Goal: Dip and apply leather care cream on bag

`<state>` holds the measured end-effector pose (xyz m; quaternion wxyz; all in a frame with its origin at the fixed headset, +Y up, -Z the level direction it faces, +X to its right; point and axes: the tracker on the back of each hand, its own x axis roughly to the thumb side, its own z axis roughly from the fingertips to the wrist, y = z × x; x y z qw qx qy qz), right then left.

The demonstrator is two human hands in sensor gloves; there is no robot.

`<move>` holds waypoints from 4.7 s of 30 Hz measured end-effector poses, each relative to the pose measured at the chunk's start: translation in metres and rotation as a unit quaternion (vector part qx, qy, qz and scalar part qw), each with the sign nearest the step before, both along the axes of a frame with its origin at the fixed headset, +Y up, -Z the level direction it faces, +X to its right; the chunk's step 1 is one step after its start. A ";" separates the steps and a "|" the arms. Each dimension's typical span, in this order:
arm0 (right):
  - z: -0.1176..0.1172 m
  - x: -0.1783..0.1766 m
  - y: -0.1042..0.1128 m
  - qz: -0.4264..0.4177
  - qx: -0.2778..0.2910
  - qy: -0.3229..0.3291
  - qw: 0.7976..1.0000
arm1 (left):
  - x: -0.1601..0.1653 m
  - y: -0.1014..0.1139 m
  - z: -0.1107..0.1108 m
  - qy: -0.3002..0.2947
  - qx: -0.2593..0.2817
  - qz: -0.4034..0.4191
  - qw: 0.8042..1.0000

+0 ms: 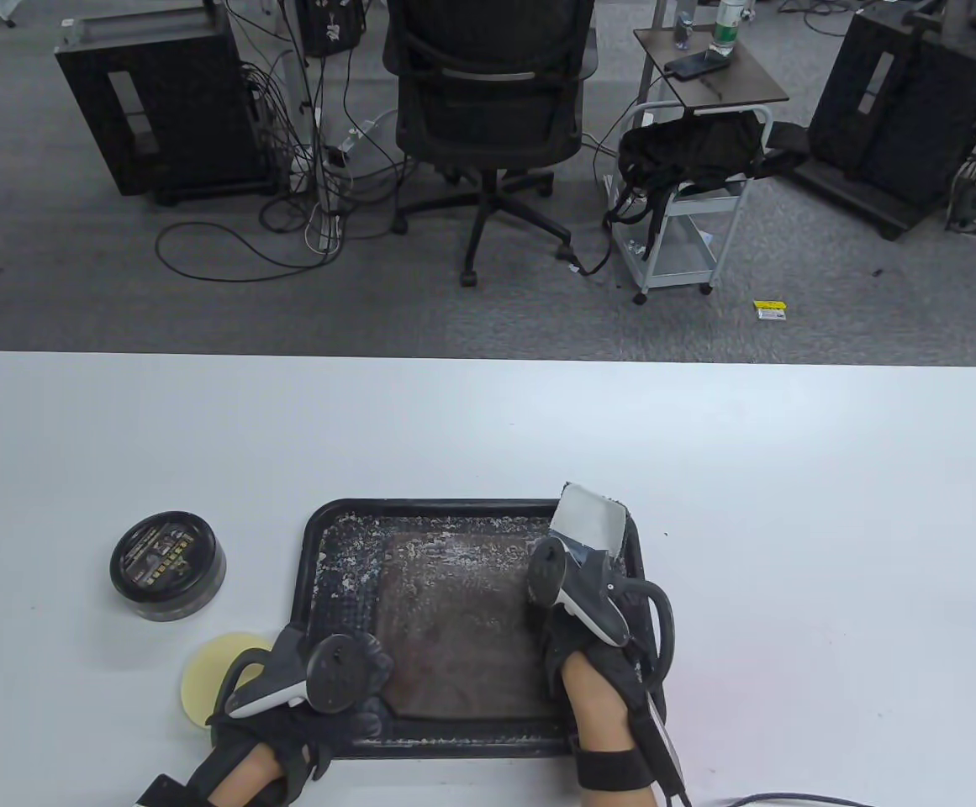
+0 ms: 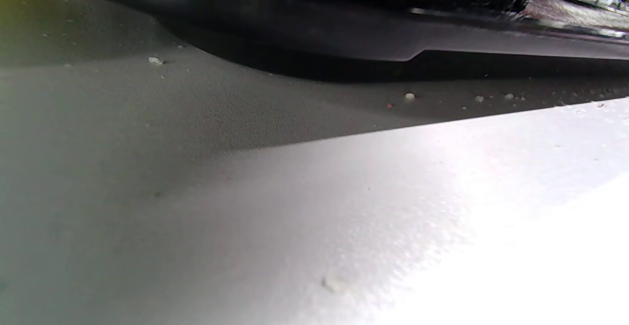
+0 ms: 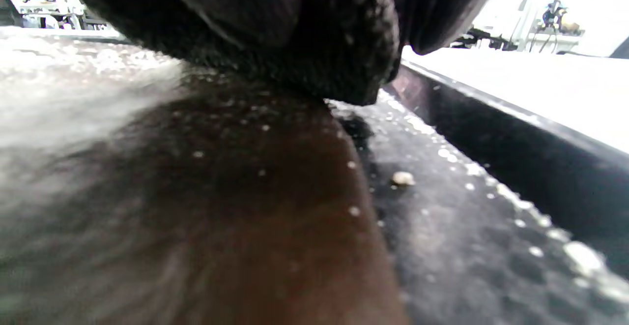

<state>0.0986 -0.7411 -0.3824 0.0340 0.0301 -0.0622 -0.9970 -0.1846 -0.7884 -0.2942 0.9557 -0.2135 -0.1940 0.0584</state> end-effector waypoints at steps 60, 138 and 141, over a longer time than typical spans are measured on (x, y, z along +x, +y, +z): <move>0.021 -0.086 -0.007 0.018 -0.038 0.205 0.978 | 0.000 -0.003 -0.001 0.006 -0.006 0.007 1.000; 0.044 -0.086 -0.002 -0.018 -0.113 0.234 0.966 | 0.001 -0.009 0.001 0.003 -0.013 0.010 1.000; 0.042 -0.065 0.003 -0.008 -0.134 0.197 0.971 | 0.001 -0.009 0.001 0.004 -0.013 0.010 1.000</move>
